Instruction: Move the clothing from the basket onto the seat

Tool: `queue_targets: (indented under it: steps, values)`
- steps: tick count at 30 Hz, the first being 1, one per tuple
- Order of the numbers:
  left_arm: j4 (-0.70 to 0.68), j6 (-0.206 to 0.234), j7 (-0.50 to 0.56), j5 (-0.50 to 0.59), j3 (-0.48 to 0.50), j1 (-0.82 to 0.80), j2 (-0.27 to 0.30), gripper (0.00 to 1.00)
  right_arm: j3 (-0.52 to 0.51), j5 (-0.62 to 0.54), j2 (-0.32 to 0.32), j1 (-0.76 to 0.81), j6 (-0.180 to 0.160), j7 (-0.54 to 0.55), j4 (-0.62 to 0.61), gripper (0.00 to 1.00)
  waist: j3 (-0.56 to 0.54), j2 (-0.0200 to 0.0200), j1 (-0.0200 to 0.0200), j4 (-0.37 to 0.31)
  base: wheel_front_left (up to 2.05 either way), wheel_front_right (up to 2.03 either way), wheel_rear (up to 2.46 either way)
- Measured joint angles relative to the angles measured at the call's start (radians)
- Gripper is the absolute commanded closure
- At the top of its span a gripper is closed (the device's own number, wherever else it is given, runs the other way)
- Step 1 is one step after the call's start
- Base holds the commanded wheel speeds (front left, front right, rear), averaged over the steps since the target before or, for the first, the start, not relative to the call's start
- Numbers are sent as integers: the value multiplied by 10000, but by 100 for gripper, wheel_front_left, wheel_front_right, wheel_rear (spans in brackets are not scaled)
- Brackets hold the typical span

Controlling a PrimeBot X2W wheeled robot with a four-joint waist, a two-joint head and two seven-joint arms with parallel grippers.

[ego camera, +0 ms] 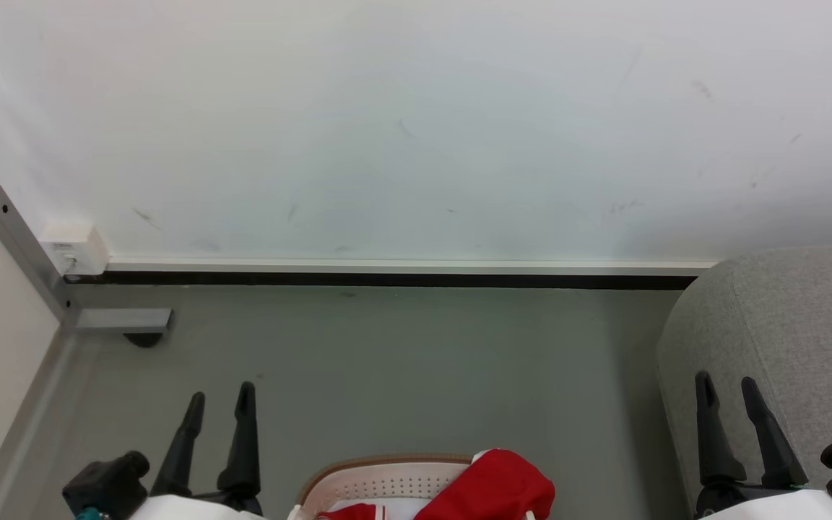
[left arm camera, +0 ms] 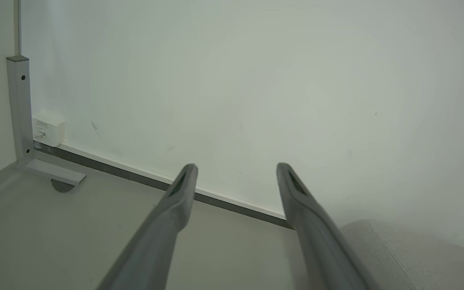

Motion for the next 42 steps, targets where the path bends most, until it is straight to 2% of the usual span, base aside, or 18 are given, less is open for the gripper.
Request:
queue_targets:
  steps: [42]
  values:
    - [-257,117,-886,3139,-201,240,-12,0,485,-2984,-21,-3,0,-874,161,0,-59,0,0,-50,0,0,0]
